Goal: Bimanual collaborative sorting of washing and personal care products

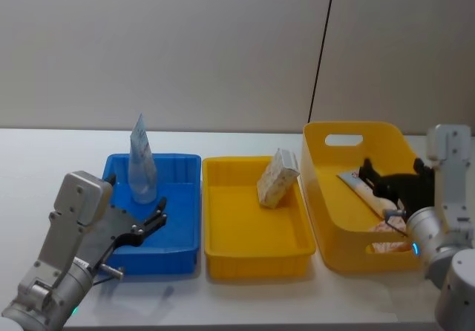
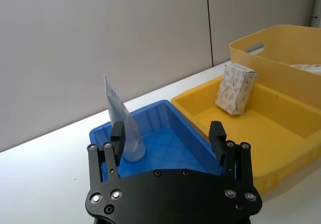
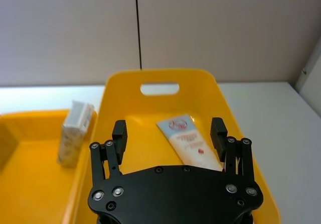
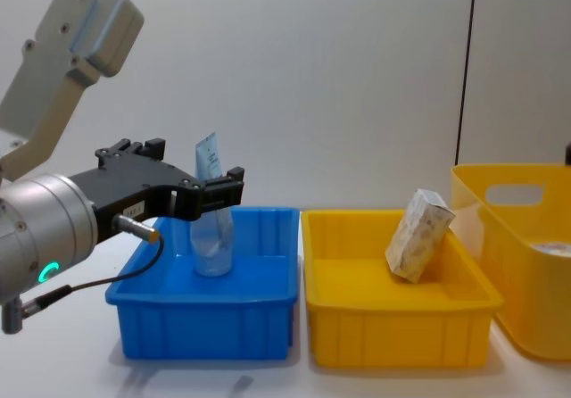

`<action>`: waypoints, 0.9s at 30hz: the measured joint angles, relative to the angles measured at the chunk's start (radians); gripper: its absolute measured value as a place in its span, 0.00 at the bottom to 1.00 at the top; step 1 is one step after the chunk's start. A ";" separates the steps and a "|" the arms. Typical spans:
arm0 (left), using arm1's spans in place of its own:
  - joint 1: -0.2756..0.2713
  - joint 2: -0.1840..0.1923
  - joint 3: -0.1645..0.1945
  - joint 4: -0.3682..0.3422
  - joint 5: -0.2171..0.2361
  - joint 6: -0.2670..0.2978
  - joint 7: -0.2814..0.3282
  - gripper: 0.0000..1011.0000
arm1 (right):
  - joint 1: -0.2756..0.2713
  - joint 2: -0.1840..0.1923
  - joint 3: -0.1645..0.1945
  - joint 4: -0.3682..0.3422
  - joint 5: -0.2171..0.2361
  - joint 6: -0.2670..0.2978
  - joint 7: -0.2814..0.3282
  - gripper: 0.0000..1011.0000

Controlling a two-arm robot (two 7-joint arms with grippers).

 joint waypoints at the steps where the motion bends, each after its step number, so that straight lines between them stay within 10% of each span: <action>1: 0.000 0.000 0.000 0.000 0.000 0.000 0.000 0.99 | -0.001 0.000 0.002 -0.004 0.003 -0.006 0.004 0.99; 15: 0.000 0.000 0.000 0.000 0.000 0.000 0.000 0.99 | -0.015 0.002 0.013 -0.053 0.043 -0.061 0.044 0.99; 27: 0.000 0.000 0.000 0.000 0.000 0.000 0.000 0.99 | -0.111 0.086 -0.065 -0.121 0.105 -0.123 0.071 0.99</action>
